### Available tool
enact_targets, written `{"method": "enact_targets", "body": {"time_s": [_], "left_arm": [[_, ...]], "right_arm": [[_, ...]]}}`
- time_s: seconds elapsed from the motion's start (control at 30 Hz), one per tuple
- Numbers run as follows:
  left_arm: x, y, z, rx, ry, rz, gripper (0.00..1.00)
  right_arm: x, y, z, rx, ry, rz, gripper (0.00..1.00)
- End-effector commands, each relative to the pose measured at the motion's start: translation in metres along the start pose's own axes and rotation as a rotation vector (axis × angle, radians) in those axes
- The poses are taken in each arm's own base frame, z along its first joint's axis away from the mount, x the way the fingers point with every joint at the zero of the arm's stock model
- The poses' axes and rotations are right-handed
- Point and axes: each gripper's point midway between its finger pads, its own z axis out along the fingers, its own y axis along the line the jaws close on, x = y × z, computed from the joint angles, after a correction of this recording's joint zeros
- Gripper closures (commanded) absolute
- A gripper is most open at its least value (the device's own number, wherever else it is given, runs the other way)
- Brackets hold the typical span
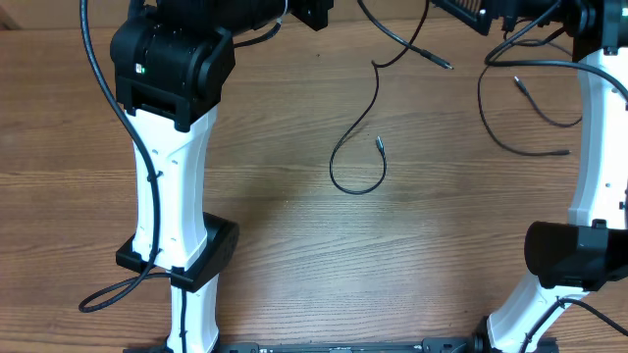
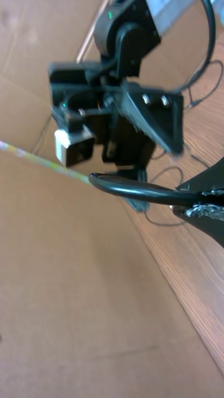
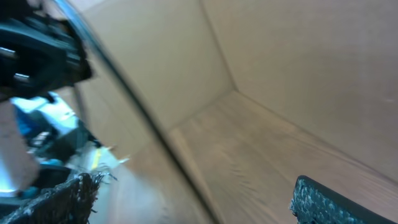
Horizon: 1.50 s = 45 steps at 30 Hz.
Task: Untangle cables
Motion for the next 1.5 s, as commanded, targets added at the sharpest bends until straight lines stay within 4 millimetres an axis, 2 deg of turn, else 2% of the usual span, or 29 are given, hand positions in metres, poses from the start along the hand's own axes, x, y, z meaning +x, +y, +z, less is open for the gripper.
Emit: {"method": "enact_targets", "body": {"time_s": [0.0,0.27,0.3,0.37,0.43,0.47,0.7,0.73,0.77,0.8,0.83,1.0,1.13,1.17,1.23,1.27,1.4,1.47], "left_arm": [[-0.009,-0.022,-0.009,0.084,-0.021,-0.019,0.96],[-0.007,-0.040,-0.006,0.149,-0.013,-0.011,0.96],[-0.007,-0.043,-0.006,0.164,-0.012,-0.008,0.96],[-0.007,-0.045,-0.006,0.173,-0.014,-0.006,0.96],[-0.007,-0.045,-0.006,0.173,-0.015,-0.005,0.96],[-0.007,-0.045,-0.006,0.173,-0.015,-0.005,0.96],[-0.008,-0.043,-0.006,0.162,-0.018,0.000,0.96],[-0.008,-0.043,-0.006,0.161,-0.018,0.015,0.92],[-0.007,-0.043,-0.006,0.160,-0.018,0.028,0.69],[-0.007,-0.042,-0.006,0.159,-0.018,0.043,0.17],[-0.007,-0.041,-0.006,0.153,-0.019,0.050,0.00],[-0.006,-0.016,-0.004,0.009,-0.023,0.032,0.00],[0.003,0.011,-0.005,-0.142,0.003,0.003,0.00],[0.008,0.020,-0.007,-0.198,0.020,0.000,0.00],[0.014,0.030,-0.009,-0.252,0.041,-0.006,0.00],[0.019,0.036,-0.011,-0.285,0.060,-0.010,0.00],[0.030,0.046,-0.015,-0.347,0.101,-0.017,0.00],[0.034,0.052,-0.016,-0.376,0.117,-0.023,0.01]], "right_arm": [[0.001,-0.012,0.007,0.081,0.017,-0.076,0.00],[0.004,-0.005,0.019,0.057,0.030,-0.078,0.00],[0.004,-0.004,0.021,0.054,0.032,-0.076,0.16],[0.005,-0.004,0.021,0.056,0.033,-0.074,0.65],[0.005,-0.007,0.021,0.071,0.035,-0.068,0.89],[0.006,-0.009,0.021,0.087,0.038,-0.064,0.96],[0.008,-0.017,0.019,0.128,0.046,-0.055,0.96],[0.008,-0.018,0.019,0.138,0.047,-0.054,0.96],[0.009,-0.022,0.019,0.158,0.050,-0.054,0.96],[0.009,-0.024,0.018,0.173,0.052,-0.052,0.96],[0.010,-0.027,0.018,0.192,0.056,-0.050,0.96],[0.012,-0.039,0.015,0.263,0.066,-0.046,0.96],[0.013,-0.081,-0.005,0.522,0.079,-0.013,0.96],[0.009,-0.108,-0.028,0.712,0.054,0.027,0.96],[0.003,-0.131,-0.057,0.882,0.014,0.055,0.96],[-0.002,-0.144,-0.080,0.997,-0.019,0.072,0.96],[-0.003,-0.168,-0.142,1.251,-0.093,0.147,0.96],[0.001,-0.171,-0.165,1.304,-0.104,0.179,0.96]]}}
